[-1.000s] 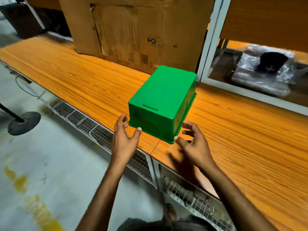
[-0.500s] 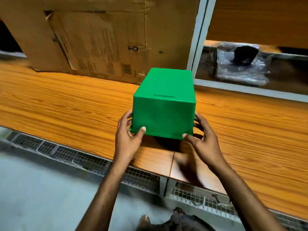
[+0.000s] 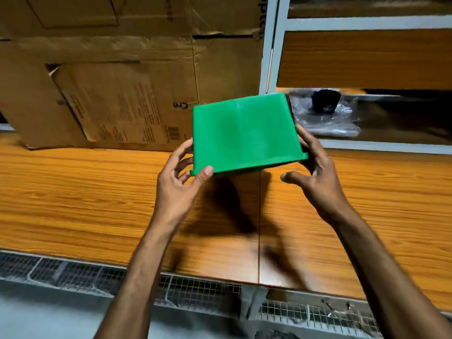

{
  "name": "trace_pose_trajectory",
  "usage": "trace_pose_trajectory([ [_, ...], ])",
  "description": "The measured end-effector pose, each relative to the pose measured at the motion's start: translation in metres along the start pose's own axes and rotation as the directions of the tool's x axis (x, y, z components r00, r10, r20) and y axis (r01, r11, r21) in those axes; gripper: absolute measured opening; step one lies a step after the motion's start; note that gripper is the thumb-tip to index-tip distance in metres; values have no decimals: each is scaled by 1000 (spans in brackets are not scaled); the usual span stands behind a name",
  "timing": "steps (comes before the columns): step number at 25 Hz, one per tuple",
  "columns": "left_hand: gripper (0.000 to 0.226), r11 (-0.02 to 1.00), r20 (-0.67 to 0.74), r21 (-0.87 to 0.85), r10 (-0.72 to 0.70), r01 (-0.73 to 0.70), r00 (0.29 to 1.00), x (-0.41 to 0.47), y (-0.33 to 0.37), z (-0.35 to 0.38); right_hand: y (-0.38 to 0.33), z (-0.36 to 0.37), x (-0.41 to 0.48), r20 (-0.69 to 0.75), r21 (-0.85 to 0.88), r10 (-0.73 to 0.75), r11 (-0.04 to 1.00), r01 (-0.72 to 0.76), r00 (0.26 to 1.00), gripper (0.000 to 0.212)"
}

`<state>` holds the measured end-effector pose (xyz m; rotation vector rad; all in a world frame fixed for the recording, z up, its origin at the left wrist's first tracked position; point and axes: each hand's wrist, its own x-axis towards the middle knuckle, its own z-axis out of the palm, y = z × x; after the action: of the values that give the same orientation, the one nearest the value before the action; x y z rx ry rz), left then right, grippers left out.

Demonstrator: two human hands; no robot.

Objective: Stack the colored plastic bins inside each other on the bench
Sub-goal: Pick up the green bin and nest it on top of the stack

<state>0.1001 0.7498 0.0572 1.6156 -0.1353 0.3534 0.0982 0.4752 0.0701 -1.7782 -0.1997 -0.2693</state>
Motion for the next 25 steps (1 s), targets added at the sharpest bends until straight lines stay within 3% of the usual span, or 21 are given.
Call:
trace_pose_trajectory([
  [4, 67, 982, -42, -113, 145, -149, 989, 40, 40, 5, -39, -18, 37, -88, -22, -198, 980, 197, 976, 73],
  [7, 69, 963, -40, -207, 170, -174, 985, 56, 54, 10, -44, -23, 55, -222, -50, -244, 970, 239, 944, 56],
  [9, 64, 963, 18, -237, 135, -127, 991, 58, 56, 16, -32, -22, 60, -397, 54, -174, 976, 212, 901, 45],
  [11, 59, 989, 96, -139, 71, -57, 993, 49, 47, 22, -18, -21, 62, -504, 153, -73, 973, 172, 860, 38],
  [14, 52, 998, 114, 14, -56, 55, 992, 21, 21, 31, -5, -24, 57, -567, 267, 45, 955, 132, 822, 36],
  [16, 48, 995, 85, 94, -25, 17, 996, 2, 11, 43, -3, -35, 55, -596, 312, 111, 945, 102, 795, 35],
  [18, 45, 977, 27, 187, 98, -101, 995, -4, 13, 56, -1, -46, 54, -523, 338, 155, 941, 36, 838, 42],
  [21, 46, 895, -45, 331, 330, -297, 943, -4, 33, 72, 15, -56, 38, -281, 329, 225, 936, -127, 933, 68],
  [23, 48, 788, 21, 442, 468, -428, 884, -5, 49, 82, 38, -53, 19, -156, 353, 326, 900, -255, 933, 62],
  [25, 47, 683, 110, 524, 539, -509, 835, -7, 62, 92, 59, -46, 6, -113, 474, 443, 811, -343, 890, 41],
])
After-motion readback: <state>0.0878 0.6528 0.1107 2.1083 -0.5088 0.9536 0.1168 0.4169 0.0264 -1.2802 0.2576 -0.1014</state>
